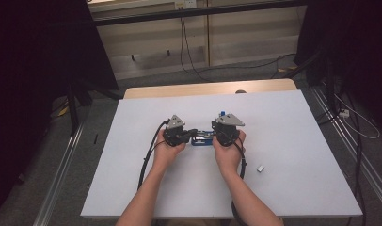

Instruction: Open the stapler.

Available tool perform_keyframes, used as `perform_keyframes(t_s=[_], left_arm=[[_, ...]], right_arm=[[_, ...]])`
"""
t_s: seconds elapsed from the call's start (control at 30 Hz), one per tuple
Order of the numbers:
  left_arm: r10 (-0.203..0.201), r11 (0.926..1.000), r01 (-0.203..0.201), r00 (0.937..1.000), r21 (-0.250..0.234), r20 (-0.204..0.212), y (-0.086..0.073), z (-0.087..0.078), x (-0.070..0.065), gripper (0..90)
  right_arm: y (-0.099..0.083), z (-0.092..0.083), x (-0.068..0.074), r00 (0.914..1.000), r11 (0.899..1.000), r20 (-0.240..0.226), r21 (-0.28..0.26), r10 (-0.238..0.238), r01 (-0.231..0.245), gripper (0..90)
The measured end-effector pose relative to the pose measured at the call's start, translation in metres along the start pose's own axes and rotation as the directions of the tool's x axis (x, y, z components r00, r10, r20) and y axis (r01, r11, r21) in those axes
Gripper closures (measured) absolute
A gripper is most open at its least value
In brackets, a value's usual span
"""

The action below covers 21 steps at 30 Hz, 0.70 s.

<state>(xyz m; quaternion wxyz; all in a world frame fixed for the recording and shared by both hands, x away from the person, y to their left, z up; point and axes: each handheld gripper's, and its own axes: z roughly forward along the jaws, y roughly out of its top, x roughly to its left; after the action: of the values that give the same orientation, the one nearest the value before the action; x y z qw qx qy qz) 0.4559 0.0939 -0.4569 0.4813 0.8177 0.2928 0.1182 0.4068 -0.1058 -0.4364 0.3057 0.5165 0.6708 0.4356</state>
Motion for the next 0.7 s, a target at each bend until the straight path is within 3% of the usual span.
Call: perform_keyframes(t_s=[0.23,0.3,0.5,0.7], left_arm=[[-0.017,0.9998,0.017,0.9998,0.002,0.013,0.000,0.000,0.002,90.0],[-0.022,0.9998,0.022,0.9996,-0.001,0.016,0.000,0.000,0.002,90.0],[-0.025,0.9997,0.025,0.9996,-0.005,0.015,-0.001,0.000,0.002,90.0],[-0.036,0.9993,0.036,0.9992,-0.003,0.020,-0.001,0.000,0.003,90.0]], right_arm=[[0.001,-0.001,-0.007,0.9997,1.000,0.018,0.017,-0.014,0.014,90.0],[0.002,-0.002,-0.006,0.9991,0.999,0.022,0.028,-0.037,0.037,90.0],[0.001,-0.002,-0.007,0.9994,1.000,0.031,0.025,-0.015,0.015,90.0],[-0.003,-0.009,-0.024,0.9965,1.000,0.083,0.019,-0.013,0.012,90.0]])
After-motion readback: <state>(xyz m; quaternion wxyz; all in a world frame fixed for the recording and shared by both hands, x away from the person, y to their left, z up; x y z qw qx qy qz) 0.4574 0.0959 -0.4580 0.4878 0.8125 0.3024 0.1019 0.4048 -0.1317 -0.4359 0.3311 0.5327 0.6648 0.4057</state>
